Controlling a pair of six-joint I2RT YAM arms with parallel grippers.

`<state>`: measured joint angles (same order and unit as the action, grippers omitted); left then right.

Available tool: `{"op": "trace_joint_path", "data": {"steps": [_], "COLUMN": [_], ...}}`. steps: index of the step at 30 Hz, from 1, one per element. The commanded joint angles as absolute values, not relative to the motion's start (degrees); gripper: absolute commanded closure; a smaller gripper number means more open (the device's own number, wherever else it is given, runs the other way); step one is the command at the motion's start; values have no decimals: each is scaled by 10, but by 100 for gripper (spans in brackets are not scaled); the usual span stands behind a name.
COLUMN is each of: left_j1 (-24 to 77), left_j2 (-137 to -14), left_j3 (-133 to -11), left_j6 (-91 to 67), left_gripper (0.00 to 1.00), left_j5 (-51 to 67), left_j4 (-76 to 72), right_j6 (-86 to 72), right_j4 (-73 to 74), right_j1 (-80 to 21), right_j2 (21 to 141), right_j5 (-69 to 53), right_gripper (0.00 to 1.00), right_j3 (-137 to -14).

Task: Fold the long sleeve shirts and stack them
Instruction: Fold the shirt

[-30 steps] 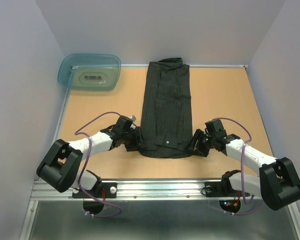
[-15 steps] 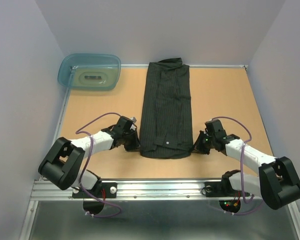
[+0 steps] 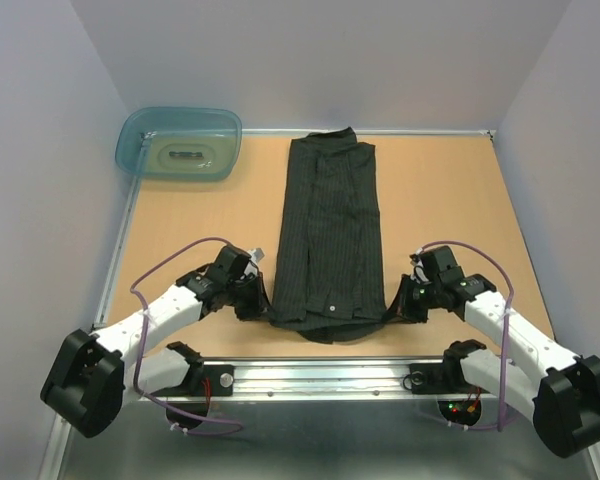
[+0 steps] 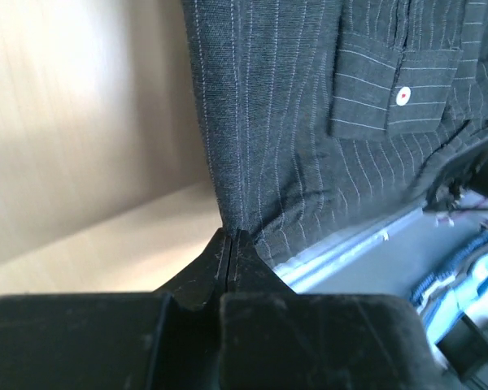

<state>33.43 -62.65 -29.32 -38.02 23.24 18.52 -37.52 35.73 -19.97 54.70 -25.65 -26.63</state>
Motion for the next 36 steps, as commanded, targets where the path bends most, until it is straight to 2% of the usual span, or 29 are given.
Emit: {"op": "trace_joint_path", "data": {"steps": [1, 6, 14, 20, 28, 36], "left_j1": [337, 336, 295, 229, 193, 180], "left_j2": [-573, -590, -688, -769, -897, -1027], "left_j3": [-278, -342, -467, -576, -704, -812], "left_j6": [-395, -402, -378, -358, -362, -339], "left_gripper": [100, 100, 100, 100, 100, 100], "left_j5": [256, 243, 242, 255, 258, 258], "left_j4": [243, 244, 225, 209, 159, 148], "right_j6": [-362, -360, -325, -299, -288, -280], "right_j4": [429, 430, 429, 418, 389, 374], "right_j1": [-200, -200, -196, -158, -112, -84], "right_j2": [527, 553, 679, 781, 947, 1058], "right_j5": [-268, -235, -187, -188, -226, -231], "right_gripper": [100, 99, 99, 99, 99, 100], "right_j3": [-309, -372, -544, -649, -805, -896]}}
